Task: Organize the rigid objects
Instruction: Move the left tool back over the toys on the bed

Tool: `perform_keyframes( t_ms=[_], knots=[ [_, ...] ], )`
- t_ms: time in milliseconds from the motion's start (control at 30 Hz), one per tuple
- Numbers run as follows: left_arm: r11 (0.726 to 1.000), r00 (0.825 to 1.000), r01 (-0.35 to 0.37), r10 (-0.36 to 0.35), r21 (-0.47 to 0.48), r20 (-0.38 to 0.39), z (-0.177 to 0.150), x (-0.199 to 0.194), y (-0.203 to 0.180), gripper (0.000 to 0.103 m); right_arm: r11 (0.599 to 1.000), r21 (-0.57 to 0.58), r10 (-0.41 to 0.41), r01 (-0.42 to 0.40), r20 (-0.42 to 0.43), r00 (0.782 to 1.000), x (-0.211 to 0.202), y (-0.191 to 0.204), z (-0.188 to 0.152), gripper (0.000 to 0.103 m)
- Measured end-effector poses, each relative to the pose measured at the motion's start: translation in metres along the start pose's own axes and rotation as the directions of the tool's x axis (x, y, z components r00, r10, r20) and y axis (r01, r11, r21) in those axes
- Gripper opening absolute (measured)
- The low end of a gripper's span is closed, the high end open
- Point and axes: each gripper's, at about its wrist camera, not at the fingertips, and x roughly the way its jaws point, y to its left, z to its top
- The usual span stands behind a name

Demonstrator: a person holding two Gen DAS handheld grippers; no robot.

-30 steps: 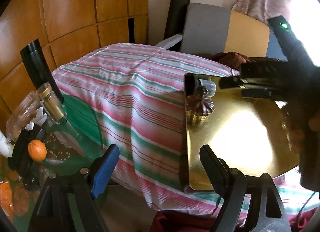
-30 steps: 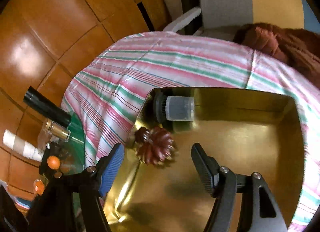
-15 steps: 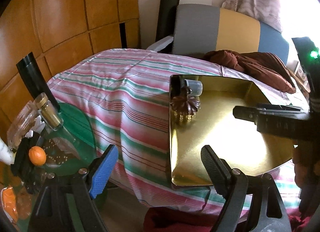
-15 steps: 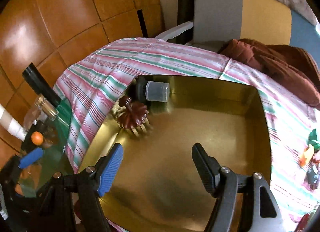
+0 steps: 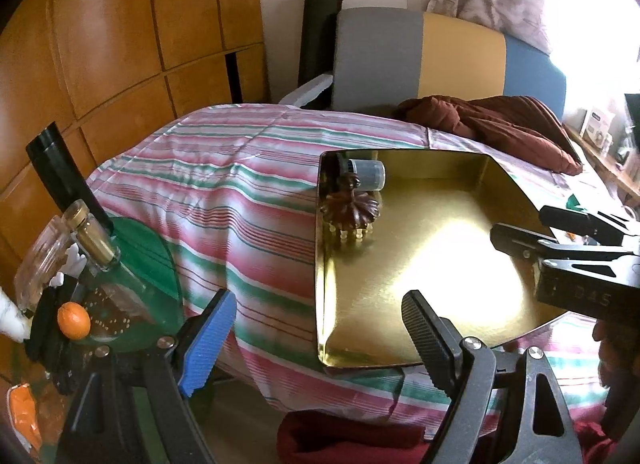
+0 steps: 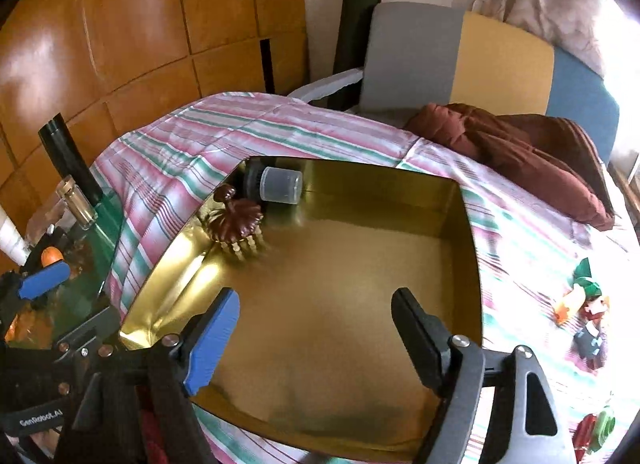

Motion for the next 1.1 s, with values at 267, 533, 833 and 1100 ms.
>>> perform_keyframes(
  t_ms=[267, 533, 833, 1100],
  knots=[
    [1.0, 1.0, -0.008, 0.008, 0.019, 0.001, 0.0, 0.001, -0.006, 0.092, 0.999, 0.014, -0.046, 0.046, 0.025, 0.999, -0.018, -0.022, -0.008, 0.082],
    [0.999, 1.0, 0.003, -0.003, 0.034, -0.005, 0.001, 0.002, -0.013, 0.092, 0.992, 0.046, -0.116, 0.115, 0.029, 0.993, -0.033, -0.058, -0.017, 0.083],
    [0.997, 0.999, 0.047, -0.046, 0.063, -0.004, 0.005, 0.002, -0.027, 0.092, 0.959, 0.141, -0.25, 0.247, 0.002, 0.968, -0.058, -0.136, -0.036, 0.083],
    [0.989, 0.994, 0.109, -0.109, 0.095, -0.002, 0.014, 0.001, -0.044, 0.092, 0.863, 0.333, -0.393, 0.379, -0.027, 0.919, -0.097, -0.233, -0.066, 0.083]
  ],
)
